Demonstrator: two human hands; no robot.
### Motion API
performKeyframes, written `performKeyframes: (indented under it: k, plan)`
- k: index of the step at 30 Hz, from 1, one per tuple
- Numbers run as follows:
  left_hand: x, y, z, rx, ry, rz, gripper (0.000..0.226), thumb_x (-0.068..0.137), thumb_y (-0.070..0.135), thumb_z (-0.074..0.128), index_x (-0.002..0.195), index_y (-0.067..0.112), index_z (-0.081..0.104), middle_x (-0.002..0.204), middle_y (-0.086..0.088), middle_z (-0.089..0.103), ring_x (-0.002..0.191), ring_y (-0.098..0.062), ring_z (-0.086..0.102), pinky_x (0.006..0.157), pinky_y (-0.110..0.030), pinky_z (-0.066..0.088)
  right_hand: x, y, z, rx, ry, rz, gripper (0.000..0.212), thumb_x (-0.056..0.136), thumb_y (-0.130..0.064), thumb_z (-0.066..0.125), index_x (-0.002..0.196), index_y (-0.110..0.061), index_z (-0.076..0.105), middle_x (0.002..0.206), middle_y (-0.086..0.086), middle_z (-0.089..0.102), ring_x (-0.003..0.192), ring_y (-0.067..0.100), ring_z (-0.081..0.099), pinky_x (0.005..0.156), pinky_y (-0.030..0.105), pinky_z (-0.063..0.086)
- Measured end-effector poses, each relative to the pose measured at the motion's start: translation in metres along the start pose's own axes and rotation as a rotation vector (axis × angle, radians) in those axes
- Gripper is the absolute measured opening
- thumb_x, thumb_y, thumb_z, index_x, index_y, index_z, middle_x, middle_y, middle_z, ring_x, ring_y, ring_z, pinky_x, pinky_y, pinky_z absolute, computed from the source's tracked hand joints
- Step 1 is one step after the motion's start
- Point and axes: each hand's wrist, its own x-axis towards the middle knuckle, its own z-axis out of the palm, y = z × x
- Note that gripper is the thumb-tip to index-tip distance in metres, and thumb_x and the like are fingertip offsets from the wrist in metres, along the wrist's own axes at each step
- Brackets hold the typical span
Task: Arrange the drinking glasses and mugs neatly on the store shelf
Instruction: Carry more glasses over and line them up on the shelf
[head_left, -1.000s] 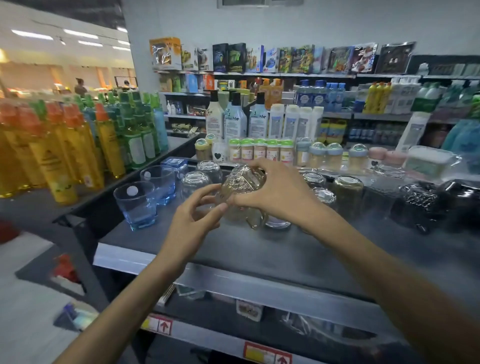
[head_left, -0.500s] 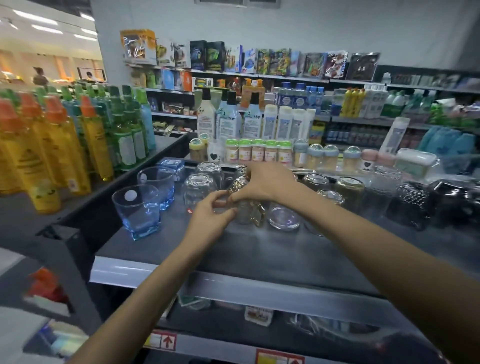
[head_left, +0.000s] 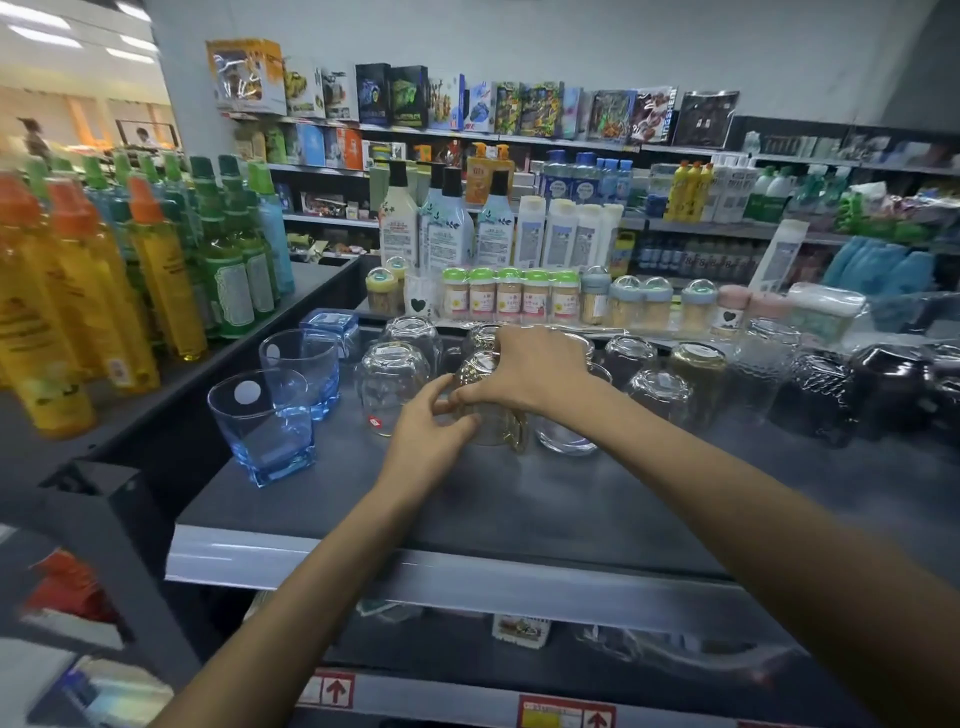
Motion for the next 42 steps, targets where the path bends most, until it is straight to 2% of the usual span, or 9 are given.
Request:
performKeyframes:
  k: [4, 8, 11, 14, 20, 25, 33, 38, 42]
  plan:
    - [0.001, -0.001, 0.001, -0.008, -0.001, -0.002, 0.067, 0.090, 0.010, 0.075, 0.151, 0.012, 0.049, 0.132, -0.012, 0.066, 0.119, -0.026, 0.065, 0.093, -0.032, 0.050, -0.004, -0.001, 0.000, -0.009, 0.008, -0.004, 0.079, 0.068, -0.086, 0.065, 0.108, -0.018, 0.060, 0.112, 0.004, 0.069, 0.108, 0.030, 0.065, 0.075, 0.038, 0.041]
    - [-0.004, 0.000, -0.001, -0.029, 0.004, 0.004, 0.065, 0.081, 0.023, 0.079, 0.142, 0.018, 0.056, 0.127, -0.007, 0.068, 0.119, -0.031, 0.066, 0.084, -0.033, 0.051, -0.009, -0.001, -0.004, 0.025, 0.042, -0.012, 0.068, 0.075, -0.084, 0.060, 0.096, -0.020, 0.052, 0.102, 0.004, 0.066, 0.104, 0.031, 0.065, 0.073, 0.038, 0.043]
    - [-0.012, 0.008, -0.004, 0.015, 0.048, 0.029, 0.058, 0.088, 0.021, 0.078, 0.141, 0.022, 0.054, 0.125, -0.005, 0.065, 0.111, -0.020, 0.066, 0.087, -0.033, 0.055, -0.019, 0.004, -0.011, 0.053, 0.116, -0.038, 0.050, 0.083, -0.068, 0.063, 0.099, -0.021, 0.056, 0.101, 0.001, 0.067, 0.106, 0.030, 0.064, 0.075, 0.037, 0.047]
    - [-0.030, 0.025, -0.006, 0.051, 0.133, 0.153, 0.045, 0.093, 0.017, 0.073, 0.135, 0.022, 0.058, 0.113, 0.006, 0.064, 0.097, -0.002, 0.063, 0.081, -0.018, 0.054, -0.043, 0.019, -0.022, 0.147, 0.217, -0.080, 0.041, 0.087, -0.058, 0.061, 0.110, -0.024, 0.065, 0.102, -0.002, 0.071, 0.101, 0.025, 0.065, 0.082, 0.038, 0.054]
    - [-0.086, 0.068, 0.033, -0.048, 0.103, 0.457, 0.025, 0.095, 0.011, 0.072, 0.119, 0.018, 0.066, 0.109, 0.006, 0.073, 0.097, -0.008, 0.070, 0.080, -0.019, 0.056, -0.126, 0.097, -0.027, 0.451, 0.358, -0.094, 0.028, 0.088, -0.046, 0.070, 0.112, -0.032, 0.069, 0.105, -0.013, 0.069, 0.094, 0.008, 0.063, 0.087, 0.034, 0.054]
    - [-0.130, 0.098, 0.120, -0.138, -0.045, 0.607, 0.023, 0.099, 0.012, 0.068, 0.121, 0.012, 0.064, 0.102, 0.004, 0.071, 0.092, -0.015, 0.070, 0.079, -0.021, 0.055, -0.215, 0.200, -0.029, 0.525, 0.454, 0.017, 0.035, 0.088, -0.041, 0.069, 0.119, -0.025, 0.070, 0.110, -0.012, 0.069, 0.099, 0.003, 0.064, 0.087, 0.025, 0.053]
    - [-0.198, 0.166, 0.338, -0.210, -0.328, 0.724, 0.028, 0.100, 0.022, 0.063, 0.127, 0.018, 0.061, 0.105, 0.010, 0.067, 0.092, -0.024, 0.070, 0.080, -0.030, 0.057, -0.357, 0.398, -0.059, 0.584, 0.526, 0.302, 0.031, 0.093, -0.035, 0.074, 0.122, -0.028, 0.068, 0.111, -0.015, 0.070, 0.105, 0.002, 0.065, 0.089, 0.033, 0.056]
    - [-0.226, 0.212, 0.466, -0.155, -0.484, 0.743, 0.031, 0.100, 0.022, 0.065, 0.130, 0.024, 0.058, 0.108, 0.008, 0.064, 0.090, -0.016, 0.067, 0.077, -0.026, 0.055, -0.412, 0.504, -0.079, 0.603, 0.571, 0.426, 0.029, 0.094, -0.034, 0.073, 0.122, -0.028, 0.067, 0.111, -0.011, 0.070, 0.103, 0.004, 0.066, 0.088, 0.035, 0.057]
    - [-0.214, 0.240, 0.546, 0.037, -0.537, 0.742, 0.044, 0.092, 0.043, 0.065, 0.133, 0.037, 0.052, 0.110, 0.016, 0.059, 0.086, -0.007, 0.064, 0.079, -0.037, 0.058, -0.419, 0.570, -0.088, 0.564, 0.589, 0.502, 0.028, 0.093, -0.033, 0.075, 0.120, -0.028, 0.068, 0.110, -0.010, 0.070, 0.099, 0.002, 0.066, 0.087, 0.034, 0.058]
